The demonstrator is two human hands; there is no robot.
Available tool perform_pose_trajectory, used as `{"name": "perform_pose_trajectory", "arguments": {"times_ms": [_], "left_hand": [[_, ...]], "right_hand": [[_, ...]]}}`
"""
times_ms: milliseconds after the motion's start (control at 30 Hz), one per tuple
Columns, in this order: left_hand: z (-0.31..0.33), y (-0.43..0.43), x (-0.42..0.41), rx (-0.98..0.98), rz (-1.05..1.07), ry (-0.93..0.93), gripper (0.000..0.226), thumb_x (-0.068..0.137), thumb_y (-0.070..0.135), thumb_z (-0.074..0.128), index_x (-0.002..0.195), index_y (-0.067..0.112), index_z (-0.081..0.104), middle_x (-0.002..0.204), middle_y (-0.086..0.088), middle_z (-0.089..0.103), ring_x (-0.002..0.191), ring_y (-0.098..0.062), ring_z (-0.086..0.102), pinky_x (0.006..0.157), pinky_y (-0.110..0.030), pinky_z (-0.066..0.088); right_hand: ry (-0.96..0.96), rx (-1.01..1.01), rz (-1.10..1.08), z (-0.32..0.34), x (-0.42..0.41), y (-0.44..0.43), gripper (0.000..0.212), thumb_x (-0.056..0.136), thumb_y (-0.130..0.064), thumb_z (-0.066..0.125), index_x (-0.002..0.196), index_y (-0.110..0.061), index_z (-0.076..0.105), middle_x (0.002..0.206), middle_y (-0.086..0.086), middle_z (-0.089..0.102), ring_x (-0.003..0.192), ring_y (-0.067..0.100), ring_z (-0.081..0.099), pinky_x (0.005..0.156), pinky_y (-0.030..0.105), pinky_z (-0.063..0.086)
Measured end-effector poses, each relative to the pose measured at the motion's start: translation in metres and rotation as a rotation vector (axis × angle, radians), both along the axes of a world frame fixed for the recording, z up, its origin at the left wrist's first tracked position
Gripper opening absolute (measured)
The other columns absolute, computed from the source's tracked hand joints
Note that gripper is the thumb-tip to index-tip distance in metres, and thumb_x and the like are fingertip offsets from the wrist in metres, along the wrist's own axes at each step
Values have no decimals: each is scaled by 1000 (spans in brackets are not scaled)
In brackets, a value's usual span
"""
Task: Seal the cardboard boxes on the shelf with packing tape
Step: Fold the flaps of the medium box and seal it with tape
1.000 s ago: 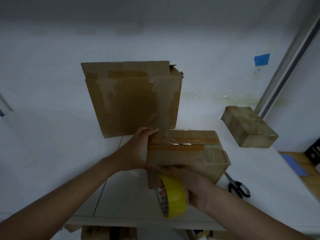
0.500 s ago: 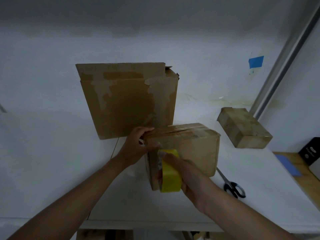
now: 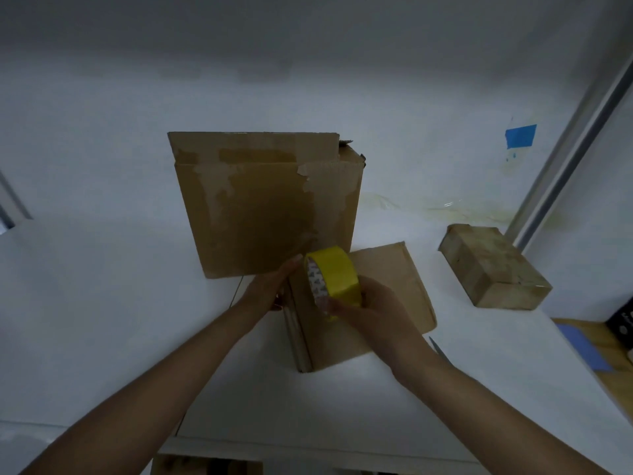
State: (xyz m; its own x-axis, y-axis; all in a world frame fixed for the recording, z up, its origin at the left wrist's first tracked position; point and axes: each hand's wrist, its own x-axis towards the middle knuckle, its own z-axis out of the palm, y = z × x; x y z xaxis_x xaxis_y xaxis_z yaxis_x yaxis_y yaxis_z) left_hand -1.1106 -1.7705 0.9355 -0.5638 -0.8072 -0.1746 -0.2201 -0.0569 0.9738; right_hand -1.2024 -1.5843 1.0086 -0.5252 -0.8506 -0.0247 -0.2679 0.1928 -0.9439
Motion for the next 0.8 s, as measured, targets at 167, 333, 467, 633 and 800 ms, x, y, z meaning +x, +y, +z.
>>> {"name": "perform_pose_trajectory", "arguments": {"times_ms": [167,333,467,633,800], "left_hand": [[7,1,-4,109,0,10,55,75,81,54,102,33,60,108,-1,68,92,-21,64,93,-38,51],[0,4,5,-298,98,-25,46,96,59,47,131,30,56,126,12,56,122,-11,52,89,-21,39],[-15,9,17,-430,-100,-34,95,68,71,65,148,30,33,152,9,34,142,-11,29,106,-22,31],[-34,9,13,-807,-255,-344,151,33,109,32,150,23,-12,165,-4,-5,151,-14,-10,124,-47,1],[-41,10,16,-951,-222,-523,151,40,109,17,156,16,-11,167,-1,-5,152,-11,-6,123,-48,-5]], "right_hand": [[77,-62,49,-27,-14,-22,27,80,-29,78,104,-25,68,94,-5,73,88,7,68,85,39,57],[145,-64,52,-38,-21,-45,25,84,-33,73,103,-21,62,91,-5,68,82,4,64,71,19,50],[164,-17,44,-42,-25,-68,32,84,-39,72,104,-15,62,93,7,69,85,21,65,74,34,52],[160,23,43,-45,-27,-83,38,83,-42,72,103,-11,62,91,8,68,85,21,64,69,28,46],[174,34,47,-41,-27,-83,39,83,-40,73,106,-10,64,96,11,68,89,25,64,73,32,46]]}}
